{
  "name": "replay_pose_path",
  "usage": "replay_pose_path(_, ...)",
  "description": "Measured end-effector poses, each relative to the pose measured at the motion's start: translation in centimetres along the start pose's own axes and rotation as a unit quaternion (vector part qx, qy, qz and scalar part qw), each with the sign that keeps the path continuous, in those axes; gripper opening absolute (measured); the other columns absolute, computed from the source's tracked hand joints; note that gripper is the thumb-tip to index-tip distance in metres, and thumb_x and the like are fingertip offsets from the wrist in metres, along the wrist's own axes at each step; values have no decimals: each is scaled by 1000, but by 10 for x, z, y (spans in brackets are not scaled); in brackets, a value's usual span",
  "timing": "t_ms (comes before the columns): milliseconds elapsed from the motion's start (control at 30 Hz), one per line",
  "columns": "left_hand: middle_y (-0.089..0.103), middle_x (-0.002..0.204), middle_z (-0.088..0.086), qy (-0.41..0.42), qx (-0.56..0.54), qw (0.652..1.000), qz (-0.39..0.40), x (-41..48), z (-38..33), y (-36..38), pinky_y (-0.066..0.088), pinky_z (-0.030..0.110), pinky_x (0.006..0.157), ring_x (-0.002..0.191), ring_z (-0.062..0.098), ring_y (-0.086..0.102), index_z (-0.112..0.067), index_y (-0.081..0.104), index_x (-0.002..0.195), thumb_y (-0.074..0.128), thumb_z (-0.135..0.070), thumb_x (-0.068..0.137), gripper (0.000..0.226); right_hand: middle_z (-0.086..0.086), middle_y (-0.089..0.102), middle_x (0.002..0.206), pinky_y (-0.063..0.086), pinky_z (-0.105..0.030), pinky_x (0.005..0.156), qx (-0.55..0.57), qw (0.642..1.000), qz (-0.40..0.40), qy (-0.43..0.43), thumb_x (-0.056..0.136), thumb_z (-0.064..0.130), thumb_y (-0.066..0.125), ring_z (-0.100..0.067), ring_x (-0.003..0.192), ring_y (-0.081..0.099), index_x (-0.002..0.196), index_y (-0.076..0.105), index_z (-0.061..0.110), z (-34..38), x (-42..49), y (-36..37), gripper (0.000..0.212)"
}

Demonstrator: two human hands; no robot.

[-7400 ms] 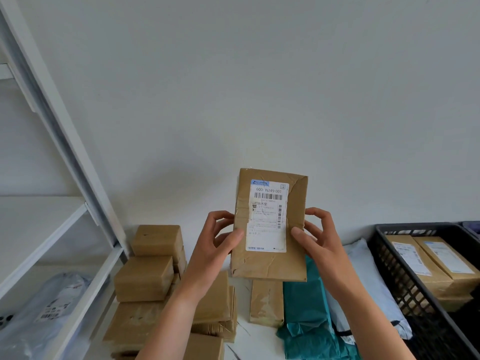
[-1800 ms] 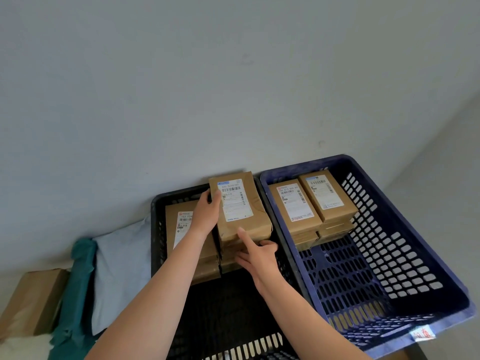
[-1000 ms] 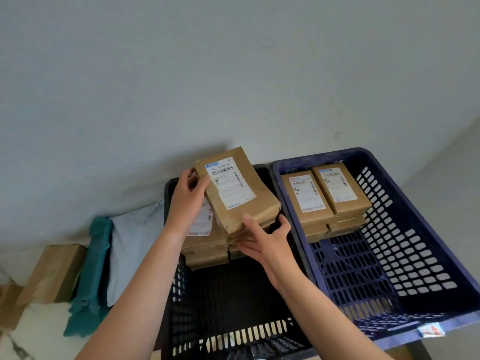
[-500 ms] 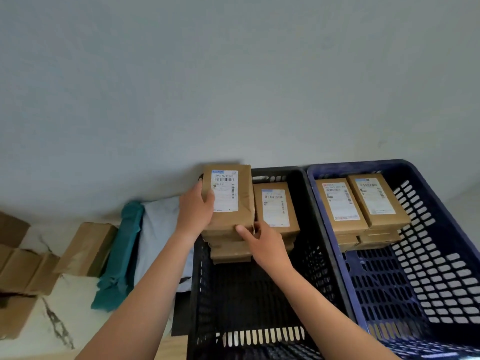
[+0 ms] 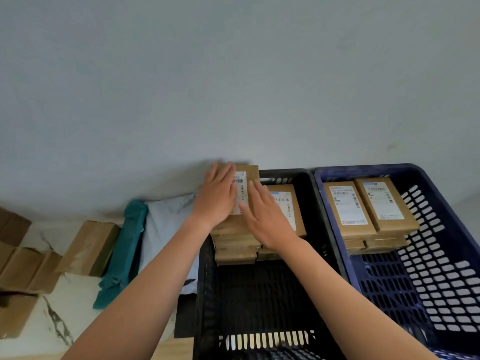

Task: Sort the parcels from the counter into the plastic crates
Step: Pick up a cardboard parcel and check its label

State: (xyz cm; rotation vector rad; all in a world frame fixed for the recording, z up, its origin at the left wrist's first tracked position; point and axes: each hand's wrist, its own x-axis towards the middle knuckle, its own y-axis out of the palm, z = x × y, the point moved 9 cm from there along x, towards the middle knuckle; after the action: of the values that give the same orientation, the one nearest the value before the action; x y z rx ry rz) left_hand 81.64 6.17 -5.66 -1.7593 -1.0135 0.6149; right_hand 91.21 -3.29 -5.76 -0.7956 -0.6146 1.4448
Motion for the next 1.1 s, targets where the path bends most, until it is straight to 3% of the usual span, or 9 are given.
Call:
replay_pose_path(233, 9, 176, -1, -1, 52, 998, -20, 6, 14, 23, 4, 45, 133, 163, 26, -7, -14, 18, 167, 29, -27, 113, 57, -1, -6, 176, 7, -48, 132, -108, 993, 31, 25, 113, 35, 26, -33, 161, -10, 168, 5, 14, -5, 26, 27, 62)
replay_pose_path(400, 14, 175, -3, -9, 15, 999, -28, 6, 15, 23, 12, 46, 132, 163, 23, -3, -15, 24, 166, 34, -27, 112, 56, -10, -4, 175, -10, -37, 129, -132, 990, 35, -22, 114, 24, 27, -11, 145, -27, 165, 4, 5, 12, 22, 16, 60)
replay_pose_path(467, 16, 175, -3, -14, -13, 999, -31, 4, 13, 19, 13, 44, 132, 163, 21, -2, -14, 25, 165, 36, -25, 112, 55, -6, -4, 175, -8, -34, 128, -95, 994, 49, -15, 114, 23, 29, -3, 138, -25, 166, 5, 7, 10, 20, 14, 60)
replay_pose_path(533, 14, 175, -4, -20, -44, 999, -25, 2, 13, 15, 11, 42, 132, 163, 19, -3, -15, 24, 165, 36, -25, 113, 55, 2, -2, 176, 0, -37, 131, -27, 999, 42, 2, 113, 25, 35, -5, 147, -21, 167, 11, 12, 4, 19, 12, 60)
replay_pose_path(633, 12, 176, -5, -21, -81, 996, -10, 2, 13, 10, 8, 42, 133, 162, 16, -6, -15, 23, 166, 35, -26, 114, 55, 12, 9, 175, 18, -42, 131, 119, 993, -4, 27, 110, 28, 45, -11, 161, 3, 166, 21, 24, -4, 15, 3, 61)
replay_pose_path(733, 16, 175, -6, -25, -160, 986, -34, -5, 9, -3, 3, 42, 133, 162, 12, -6, -17, 26, 165, 35, -27, 114, 53, 11, 21, 172, 22, -34, 128, 248, 965, -59, 59, 111, 34, 45, -4, 156, 19, 166, 21, 28, -11, 4, -14, 60)
replay_pose_path(867, 20, 173, -9, -98, -291, 946, -104, -28, 12, -29, 8, 27, 129, 160, 6, 8, -22, 26, 166, 36, -32, 114, 53, 10, 29, 169, 22, -24, 120, 334, 931, -126, 81, 113, 39, 40, -3, 153, 26, 166, 24, 27, -26, -10, -37, 57)
replay_pose_path(1000, 29, 170, -8, -179, -396, 889, -144, -63, 22, -34, 21, 26, 125, 155, 6, 26, -23, 28, 165, 38, -35, 114, 53, 10, 42, 163, 29, -39, 128, 382, 902, -164, 111, 111, 45, 43, -6, 149, 38, 163, 33, 30, -57, -18, -43, 55)
replay_pose_path(1100, 31, 170, -8, -202, -423, 872, -139, -77, 25, -26, 24, 29, 125, 155, 8, 29, -25, 28, 165, 39, -36, 114, 53, 7, 44, 162, 33, -42, 126, 407, 889, -171, 119, 108, 48, 43, -8, 148, 41, 162, 34, 30, -66, -21, -42, 57)
